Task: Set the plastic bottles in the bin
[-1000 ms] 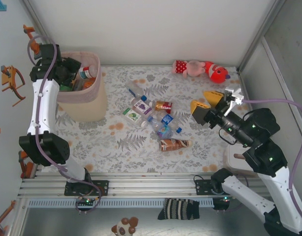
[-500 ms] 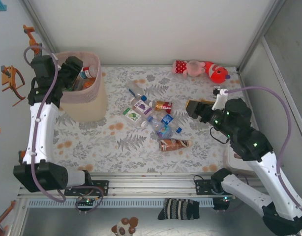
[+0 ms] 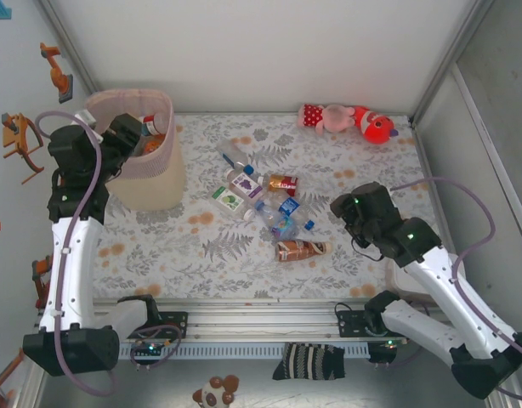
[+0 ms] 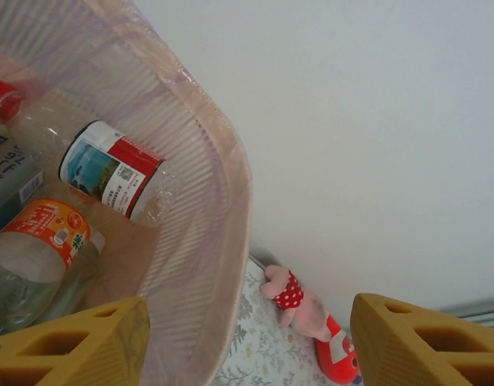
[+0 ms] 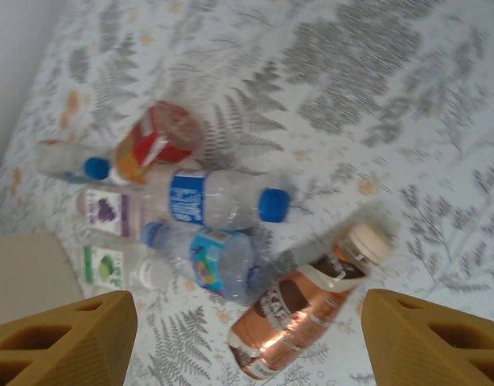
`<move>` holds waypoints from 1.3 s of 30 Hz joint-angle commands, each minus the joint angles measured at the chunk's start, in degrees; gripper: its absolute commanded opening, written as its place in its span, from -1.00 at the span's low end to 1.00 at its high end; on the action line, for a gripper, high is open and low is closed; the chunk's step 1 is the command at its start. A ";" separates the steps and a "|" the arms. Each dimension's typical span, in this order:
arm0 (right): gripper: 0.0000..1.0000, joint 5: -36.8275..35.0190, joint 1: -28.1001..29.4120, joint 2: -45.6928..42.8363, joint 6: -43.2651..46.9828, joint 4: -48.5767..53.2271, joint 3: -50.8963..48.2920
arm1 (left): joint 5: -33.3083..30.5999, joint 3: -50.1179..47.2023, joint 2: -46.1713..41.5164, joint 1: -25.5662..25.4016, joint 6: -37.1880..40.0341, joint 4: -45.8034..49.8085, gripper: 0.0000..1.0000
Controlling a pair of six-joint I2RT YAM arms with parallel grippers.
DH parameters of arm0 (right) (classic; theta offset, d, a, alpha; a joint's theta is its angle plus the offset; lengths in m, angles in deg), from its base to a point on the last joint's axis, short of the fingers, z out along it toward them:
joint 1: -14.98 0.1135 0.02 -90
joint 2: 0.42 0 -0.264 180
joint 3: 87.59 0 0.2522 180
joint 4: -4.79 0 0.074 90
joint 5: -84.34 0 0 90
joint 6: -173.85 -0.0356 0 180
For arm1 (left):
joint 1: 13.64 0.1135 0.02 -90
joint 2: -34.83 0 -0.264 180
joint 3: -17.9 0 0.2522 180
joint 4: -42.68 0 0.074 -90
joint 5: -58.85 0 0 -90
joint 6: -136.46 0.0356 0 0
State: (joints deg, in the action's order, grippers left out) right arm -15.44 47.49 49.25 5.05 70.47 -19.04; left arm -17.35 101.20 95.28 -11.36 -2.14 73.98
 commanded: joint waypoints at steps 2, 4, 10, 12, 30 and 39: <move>0.43 -3.00 0.18 0.73 -15.73 5.75 -3.97 | -1.60 -2.17 -4.06 -0.04 0.70 0.21 0.33; 0.40 -3.31 0.18 1.12 -17.54 5.62 -5.23 | -1.59 -2.94 -5.13 -0.05 0.70 0.55 0.33; 0.34 -2.80 -0.13 4.26 -20.70 2.99 -6.61 | -1.86 -5.13 -7.46 0.00 1.05 0.96 0.33; 0.34 -0.23 -1.13 6.09 -21.55 0.37 -7.98 | -1.94 -5.30 -7.88 -0.08 1.05 1.55 0.33; 0.25 21.21 -10.93 24.05 -19.89 -20.08 -15.49 | -1.29 -5.69 -10.54 -0.39 -0.97 5.75 0.33; 0.22 24.20 -11.81 27.12 -22.22 -22.37 -17.85 | -2.38 -4.36 -11.39 -0.37 -0.71 8.57 0.34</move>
State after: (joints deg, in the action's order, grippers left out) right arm 7.88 36.08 76.09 -15.26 48.44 -35.74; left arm -19.55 95.30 84.15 -11.47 -2.42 80.97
